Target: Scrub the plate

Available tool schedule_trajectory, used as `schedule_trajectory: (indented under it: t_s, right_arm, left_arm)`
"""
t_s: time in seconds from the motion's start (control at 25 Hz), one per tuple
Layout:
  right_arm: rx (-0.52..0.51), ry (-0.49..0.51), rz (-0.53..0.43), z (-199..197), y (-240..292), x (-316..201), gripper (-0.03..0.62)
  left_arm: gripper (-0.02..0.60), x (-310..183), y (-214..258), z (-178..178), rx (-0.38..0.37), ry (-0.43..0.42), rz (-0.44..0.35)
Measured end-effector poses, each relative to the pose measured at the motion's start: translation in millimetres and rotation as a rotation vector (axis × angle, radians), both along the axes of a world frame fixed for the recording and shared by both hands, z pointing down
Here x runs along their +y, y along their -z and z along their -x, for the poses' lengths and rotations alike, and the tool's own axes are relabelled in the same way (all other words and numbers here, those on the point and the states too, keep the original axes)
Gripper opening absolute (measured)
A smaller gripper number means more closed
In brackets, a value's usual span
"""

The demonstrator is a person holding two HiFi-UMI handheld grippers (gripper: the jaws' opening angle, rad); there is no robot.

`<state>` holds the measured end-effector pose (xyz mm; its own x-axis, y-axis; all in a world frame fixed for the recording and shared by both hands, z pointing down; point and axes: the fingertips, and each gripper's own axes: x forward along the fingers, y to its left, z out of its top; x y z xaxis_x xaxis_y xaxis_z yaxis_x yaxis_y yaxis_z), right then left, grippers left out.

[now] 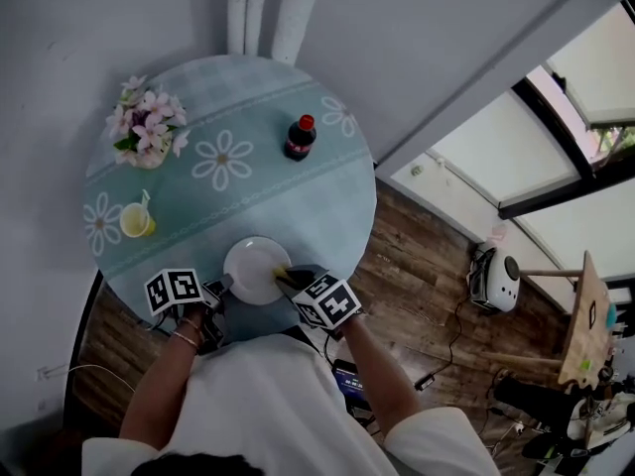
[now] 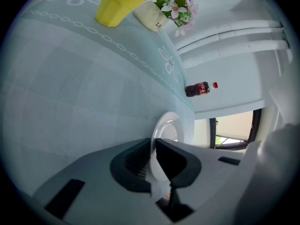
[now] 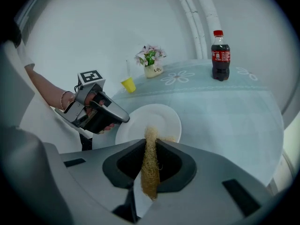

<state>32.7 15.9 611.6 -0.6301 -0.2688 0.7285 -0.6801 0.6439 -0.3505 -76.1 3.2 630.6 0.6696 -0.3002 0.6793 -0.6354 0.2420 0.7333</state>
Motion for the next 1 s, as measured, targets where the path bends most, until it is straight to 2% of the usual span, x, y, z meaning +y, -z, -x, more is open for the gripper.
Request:
schedule_trajectory:
  t_s: [0.12, 0.36, 0.52, 0.6, 0.72, 0.88, 1.0]
  right_arm:
    - [-0.006, 0.037, -0.013, -3, 1, -7, 0.064]
    - [-0.034, 0.025, 0.008, -8, 1, -26, 0.066]
    - [-0.039, 0.111, 0.024, -7, 2, -30, 0.064]
    - [-0.059, 0.064, 0.047, -9, 4, -40, 0.064]
    - [-0.058, 0.008, 0.033, -6, 5, -50, 0.064]
    - [0.000, 0.020, -0.023, 5, 3, -56, 0.064]
    - [0.012, 0.034, -0.013, 22, 0, -55, 0.064]
  left_arm:
    - [0.038, 0, 1, -2, 0.001, -0.002, 0.003]
    - [0.038, -1, 1, -1, 0.004, 0.008, -0.001]
    - [0.038, -1, 1, 1, 0.004, 0.007, 0.000]
    - [0.038, -1, 0, 0, 0.005, 0.007, -0.005]
    - [0.038, 0, 0, -2, 0.004, 0.009, -0.007]
    - [0.038, 1, 1, -1, 0.011, 0.014, -0.001]
    - [0.038, 0, 1, -1, 0.017, 0.019, -0.006]
